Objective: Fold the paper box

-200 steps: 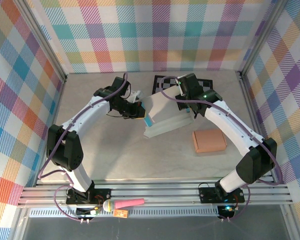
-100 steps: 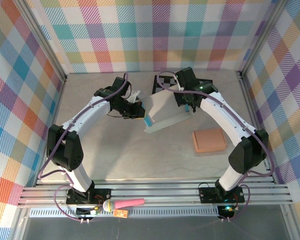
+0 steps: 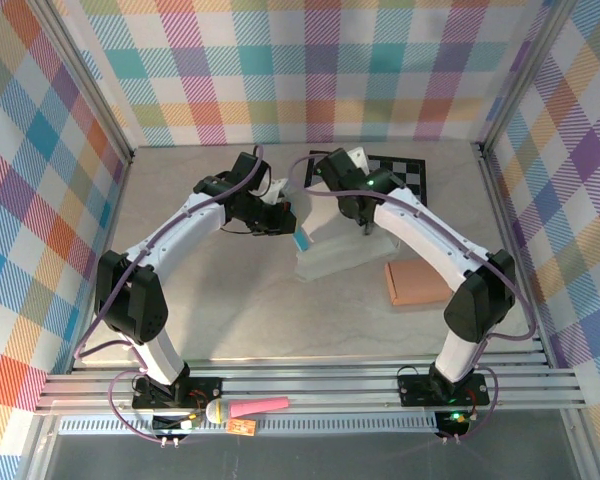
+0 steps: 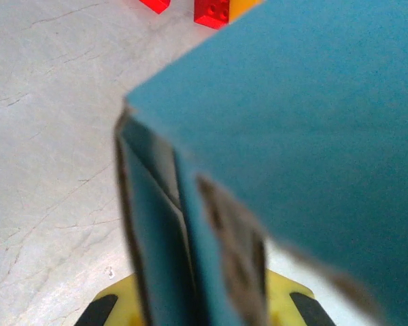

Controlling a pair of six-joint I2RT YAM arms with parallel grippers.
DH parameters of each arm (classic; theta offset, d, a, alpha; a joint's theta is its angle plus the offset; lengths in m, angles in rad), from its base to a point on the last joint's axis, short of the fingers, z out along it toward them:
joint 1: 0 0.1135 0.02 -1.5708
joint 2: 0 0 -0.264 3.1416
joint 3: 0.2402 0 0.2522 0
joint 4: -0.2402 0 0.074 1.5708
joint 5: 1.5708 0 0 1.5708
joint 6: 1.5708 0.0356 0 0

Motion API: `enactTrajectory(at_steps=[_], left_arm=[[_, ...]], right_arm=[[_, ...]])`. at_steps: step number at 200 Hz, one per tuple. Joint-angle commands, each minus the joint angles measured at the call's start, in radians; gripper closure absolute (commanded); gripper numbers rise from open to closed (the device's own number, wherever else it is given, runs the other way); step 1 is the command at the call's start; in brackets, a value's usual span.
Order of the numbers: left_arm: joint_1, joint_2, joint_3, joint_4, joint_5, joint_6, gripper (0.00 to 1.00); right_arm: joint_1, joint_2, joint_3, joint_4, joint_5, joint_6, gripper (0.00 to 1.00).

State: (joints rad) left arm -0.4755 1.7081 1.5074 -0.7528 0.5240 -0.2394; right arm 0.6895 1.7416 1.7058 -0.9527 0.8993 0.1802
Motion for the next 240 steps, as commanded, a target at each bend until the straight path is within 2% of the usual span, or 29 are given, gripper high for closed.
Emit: enactTrajectory(at_steps=[1,42,83,106,173,240], left_arm=[[-0.011,-0.055,-0.011,0.032,-0.004,-0.021,1.0],[-0.011,-0.062,-0.021,0.04,-0.008,-0.03,1.0],[-0.011,-0.067,-0.026,0.04,-0.024,-0.035,1.0],[-0.011,-0.065,-0.029,0.04,-0.036,-0.038,1.0],[-0.011,-0.07,-0.062,0.026,-0.128,-0.041,1.0],[-0.011,-0.129,-0.338,0.212,-0.245,-0.112,1.0]], right_arm=[[0.036,0.031,0.024,-0.045,0.166,0.049,1.0],[0.07,0.04,0.033,-0.039,0.124,0.054,1.0],[0.057,-0.032,0.002,0.031,-0.146,0.046,1.0],[0.053,-0.054,-0.001,0.022,-0.233,0.052,1.0],[0.044,-0.076,-0.094,-0.006,-0.209,0.181,1.0],[0.087,-0.127,-0.373,0.115,-0.266,0.374,1.0]])
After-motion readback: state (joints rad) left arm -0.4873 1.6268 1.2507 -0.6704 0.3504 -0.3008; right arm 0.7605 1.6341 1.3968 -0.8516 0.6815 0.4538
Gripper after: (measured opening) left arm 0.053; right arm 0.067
